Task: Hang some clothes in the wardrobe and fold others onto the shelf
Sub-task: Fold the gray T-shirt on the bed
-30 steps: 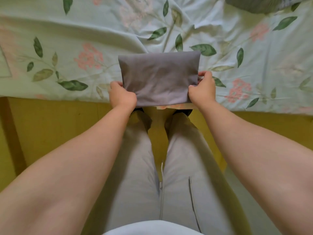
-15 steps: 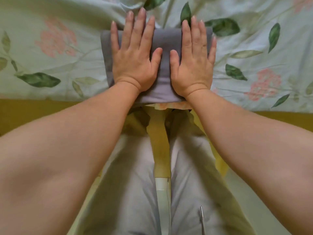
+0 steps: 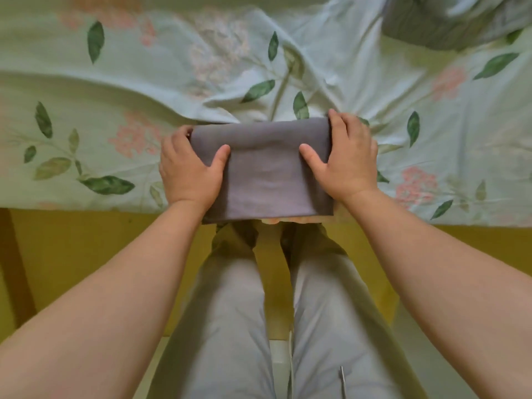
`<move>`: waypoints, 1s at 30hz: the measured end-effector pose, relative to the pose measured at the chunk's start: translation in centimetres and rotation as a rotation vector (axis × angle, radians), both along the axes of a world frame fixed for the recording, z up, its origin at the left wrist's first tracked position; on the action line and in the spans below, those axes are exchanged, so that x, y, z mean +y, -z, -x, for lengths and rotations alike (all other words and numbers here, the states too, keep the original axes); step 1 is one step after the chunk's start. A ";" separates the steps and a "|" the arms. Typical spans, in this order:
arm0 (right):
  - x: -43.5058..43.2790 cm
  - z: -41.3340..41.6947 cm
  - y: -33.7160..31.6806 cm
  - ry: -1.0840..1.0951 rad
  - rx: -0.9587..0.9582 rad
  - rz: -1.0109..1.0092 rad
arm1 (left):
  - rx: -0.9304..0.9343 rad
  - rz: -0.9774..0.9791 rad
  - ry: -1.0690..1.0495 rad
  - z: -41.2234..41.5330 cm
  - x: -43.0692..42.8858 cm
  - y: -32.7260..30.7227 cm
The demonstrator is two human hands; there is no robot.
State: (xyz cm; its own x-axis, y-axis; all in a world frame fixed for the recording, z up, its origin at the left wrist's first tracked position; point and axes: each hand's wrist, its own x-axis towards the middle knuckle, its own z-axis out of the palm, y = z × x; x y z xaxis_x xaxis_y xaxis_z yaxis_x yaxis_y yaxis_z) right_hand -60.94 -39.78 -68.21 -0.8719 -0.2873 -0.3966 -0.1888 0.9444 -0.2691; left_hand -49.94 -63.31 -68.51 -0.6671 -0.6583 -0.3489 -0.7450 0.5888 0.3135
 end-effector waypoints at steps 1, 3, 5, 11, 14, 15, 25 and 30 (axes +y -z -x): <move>-0.1 0.3 -0.5 0.076 0.013 0.033 | -0.018 -0.084 -0.120 0.2 0.3 -0.5; -0.1 0.9 -1.0 0.227 0.016 0.023 | -0.085 -0.245 -0.333 0.5 1.0 -1.4; -0.1 1.4 -1.2 0.368 -0.186 0.031 | -0.117 -0.418 -0.529 0.5 1.2 -1.7; -0.1 1.0 -1.9 0.613 -0.704 0.281 | -0.113 -0.852 -0.671 0.6 0.1 -3.6; -0.3 0.2 -5.2 0.637 -0.680 0.424 | -0.060 -0.819 -0.536 1.2 -0.1 -6.7; -0.4 0.1 -6.8 0.645 -0.624 0.451 | -0.024 -0.814 -0.504 1.8 -0.2 -8.3; 1.7 6.5 -30.4 0.651 -0.056 0.619 | 0.395 -0.532 -0.182 11.7 1.6 -30.5; 4.9 9.8 -43.7 0.620 0.244 0.648 | 0.618 -0.465 -0.035 16.7 4.7 -43.0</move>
State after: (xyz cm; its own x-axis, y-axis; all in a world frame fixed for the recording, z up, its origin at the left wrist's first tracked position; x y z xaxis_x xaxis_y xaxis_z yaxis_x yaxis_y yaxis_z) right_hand -70.74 -34.86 -24.52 -0.9819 0.1566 -0.1068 0.1785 0.5747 -0.7987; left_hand -66.62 -58.64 -25.46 -0.8122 -0.5593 -0.1658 -0.3700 0.2743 0.8876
